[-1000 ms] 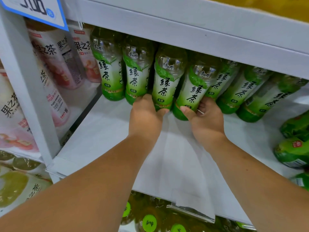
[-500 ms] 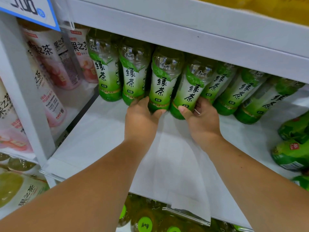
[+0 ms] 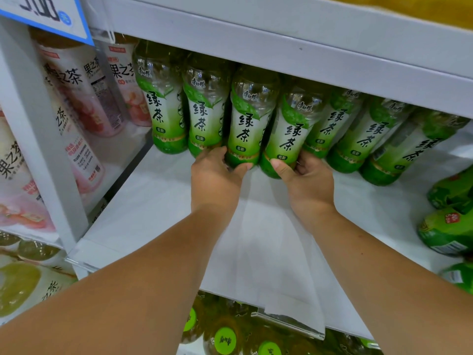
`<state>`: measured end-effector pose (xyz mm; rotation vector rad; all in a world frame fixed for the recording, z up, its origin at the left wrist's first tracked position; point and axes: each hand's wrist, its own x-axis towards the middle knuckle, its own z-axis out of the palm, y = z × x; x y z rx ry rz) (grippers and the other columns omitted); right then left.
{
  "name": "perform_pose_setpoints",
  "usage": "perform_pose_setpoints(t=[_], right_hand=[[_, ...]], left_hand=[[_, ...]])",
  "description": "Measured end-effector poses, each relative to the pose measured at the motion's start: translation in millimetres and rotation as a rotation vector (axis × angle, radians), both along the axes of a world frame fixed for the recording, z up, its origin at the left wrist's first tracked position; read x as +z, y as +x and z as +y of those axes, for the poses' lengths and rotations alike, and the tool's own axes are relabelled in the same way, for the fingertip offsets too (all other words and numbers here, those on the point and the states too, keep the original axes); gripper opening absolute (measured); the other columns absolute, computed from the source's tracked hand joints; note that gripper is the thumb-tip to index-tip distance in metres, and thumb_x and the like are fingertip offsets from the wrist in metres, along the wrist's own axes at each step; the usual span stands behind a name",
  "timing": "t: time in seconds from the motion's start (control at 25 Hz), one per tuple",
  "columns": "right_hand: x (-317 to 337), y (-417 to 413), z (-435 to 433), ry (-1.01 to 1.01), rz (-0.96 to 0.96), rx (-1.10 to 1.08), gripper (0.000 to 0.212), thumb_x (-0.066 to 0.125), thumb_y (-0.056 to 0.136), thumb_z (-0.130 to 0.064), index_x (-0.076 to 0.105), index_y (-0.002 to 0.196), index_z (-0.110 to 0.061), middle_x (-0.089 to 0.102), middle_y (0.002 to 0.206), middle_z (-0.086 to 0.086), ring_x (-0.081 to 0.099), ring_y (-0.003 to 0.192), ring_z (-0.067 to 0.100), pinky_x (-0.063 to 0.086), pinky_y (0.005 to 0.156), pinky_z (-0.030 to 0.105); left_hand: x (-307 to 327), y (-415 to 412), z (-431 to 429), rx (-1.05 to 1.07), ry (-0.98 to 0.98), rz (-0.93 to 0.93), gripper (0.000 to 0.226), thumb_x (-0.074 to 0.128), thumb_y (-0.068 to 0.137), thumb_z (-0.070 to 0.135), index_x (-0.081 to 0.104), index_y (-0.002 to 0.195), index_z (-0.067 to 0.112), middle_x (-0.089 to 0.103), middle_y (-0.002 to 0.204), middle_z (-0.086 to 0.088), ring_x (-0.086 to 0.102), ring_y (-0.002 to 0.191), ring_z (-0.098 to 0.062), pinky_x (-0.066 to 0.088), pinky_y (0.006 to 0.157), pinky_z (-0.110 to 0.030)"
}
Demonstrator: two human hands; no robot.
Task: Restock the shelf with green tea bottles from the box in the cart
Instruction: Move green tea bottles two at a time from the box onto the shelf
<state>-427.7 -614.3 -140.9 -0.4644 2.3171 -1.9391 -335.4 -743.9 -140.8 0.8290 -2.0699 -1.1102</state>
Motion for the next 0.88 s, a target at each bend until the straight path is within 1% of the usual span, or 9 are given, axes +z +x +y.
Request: perform_pose_setpoints(t=[0.2,0.36,0.44,0.52,0.6,0.64,0.72,0.8,0.88], right_hand=[[2.8,2.4,1.2,0.015,-0.029,-0.007,0.039,0.082,0.08,-0.018,0.071,0.117,-0.013,0.076,0.104,-0.008,0.072,0.096,0.004,0.055,0.09,0.024],[15.4,0.2,3.6,0.023,-0.117,0.068,0.041,0.079,0.083,-0.013,0.068,0.122,-0.01,0.074,0.108,-0.006,0.07,0.097,0.002,0.054,0.084,0.014],[22.0,1.7,2.8,0.082,-0.152,0.075,0.039,0.078,0.084,-0.018,0.068,0.121,-0.014,0.073,0.109,-0.005,0.07,0.1,0.006,0.054,0.09,0.022],[29.7,4.7,3.1,0.137,-0.175,0.043,0.029,0.076,0.084,-0.026,0.07,0.111,-0.02,0.074,0.106,-0.006,0.069,0.101,0.011,0.052,0.094,0.031],[37.3,13.3,6.6,0.155,-0.222,0.0,0.013,0.072,0.088,-0.03,0.068,0.1,-0.025,0.072,0.099,-0.009,0.066,0.097,0.013,0.05,0.089,0.031],[39.8,18.8,9.5,0.151,-0.26,-0.019,0.013,0.069,0.091,-0.032,0.066,0.102,-0.025,0.068,0.097,-0.009,0.063,0.095,0.014,0.048,0.088,0.03],[42.3,32.9,19.6,0.144,-0.365,-0.038,0.031,0.066,0.092,-0.038,0.061,0.117,-0.021,0.064,0.106,-0.007,0.059,0.101,0.015,0.048,0.095,0.033],[45.6,48.9,31.9,0.137,-0.454,-0.04,0.045,0.065,0.091,-0.042,0.057,0.13,-0.02,0.062,0.12,-0.001,0.059,0.112,0.019,0.048,0.102,0.039],[48.7,65.6,46.3,0.117,-0.51,-0.009,0.047,0.062,0.094,-0.042,0.054,0.135,-0.021,0.06,0.126,0.002,0.059,0.116,0.021,0.047,0.105,0.041]], left_hand=[[2.6,1.8,2.1,-0.022,0.062,-0.001,0.031,0.085,0.077,0.026,0.071,0.102,0.014,0.066,0.103,-0.006,0.064,0.093,-0.021,0.058,0.086,-0.039],[17.5,3.9,1.9,-0.075,0.113,-0.133,0.033,0.076,0.086,0.033,0.066,0.109,0.012,0.064,0.112,-0.008,0.059,0.106,-0.023,0.05,0.094,-0.033],[29.4,6.3,0.5,-0.103,0.209,-0.181,0.023,0.074,0.086,0.035,0.064,0.098,0.019,0.065,0.104,-0.004,0.06,0.098,-0.019,0.047,0.083,-0.023],[46.3,14.1,3.5,-0.143,0.375,-0.187,0.019,0.075,0.086,0.03,0.056,0.085,0.027,0.063,0.088,0.007,0.059,0.08,-0.007,0.042,0.067,-0.015],[52.9,20.8,0.7,-0.197,0.459,-0.2,0.017,0.073,0.086,0.034,0.059,0.087,0.024,0.063,0.083,0.009,0.06,0.08,-0.011,0.043,0.067,-0.021],[57.9,26.1,0.3,-0.224,0.476,-0.213,0.017,0.071,0.087,0.038,0.061,0.089,0.024,0.063,0.082,0.007,0.06,0.083,-0.016,0.042,0.07,-0.025],[67.3,37.6,3.6,-0.277,0.524,-0.247,0.021,0.063,0.091,0.046,0.063,0.101,0.027,0.064,0.096,0.007,0.057,0.095,-0.019,0.041,0.081,-0.03],[73.2,50.9,11.1,-0.31,0.591,-0.295,0.049,0.057,0.094,0.053,0.055,0.133,0.024,0.059,0.127,0.002,0.053,0.115,-0.019,0.041,0.096,-0.035],[77.5,68.1,21.8,-0.322,0.632,-0.36,0.067,0.053,0.094,0.059,0.042,0.148,0.021,0.052,0.141,-0.002,0.05,0.127,-0.022,0.04,0.105,-0.04]])
